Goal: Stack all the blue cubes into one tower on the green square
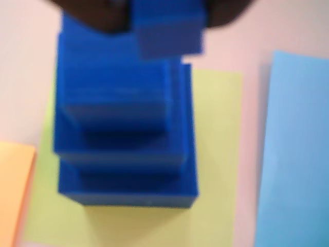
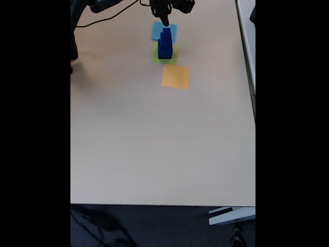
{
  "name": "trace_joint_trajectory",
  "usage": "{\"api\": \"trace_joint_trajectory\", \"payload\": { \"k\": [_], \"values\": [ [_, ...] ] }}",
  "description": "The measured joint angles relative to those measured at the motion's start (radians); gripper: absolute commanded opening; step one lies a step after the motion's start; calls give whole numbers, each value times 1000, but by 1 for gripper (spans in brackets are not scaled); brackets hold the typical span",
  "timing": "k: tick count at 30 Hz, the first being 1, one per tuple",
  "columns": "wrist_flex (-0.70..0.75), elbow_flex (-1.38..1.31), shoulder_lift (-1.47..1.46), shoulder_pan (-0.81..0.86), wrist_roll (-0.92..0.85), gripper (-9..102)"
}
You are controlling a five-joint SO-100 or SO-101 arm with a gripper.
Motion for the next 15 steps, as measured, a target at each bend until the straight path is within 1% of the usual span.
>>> {"api": "trace_joint_trajectory", "payload": {
  "k": [15],
  "values": [
    [0, 6, 0, 8, 49, 0]
  ]
}}
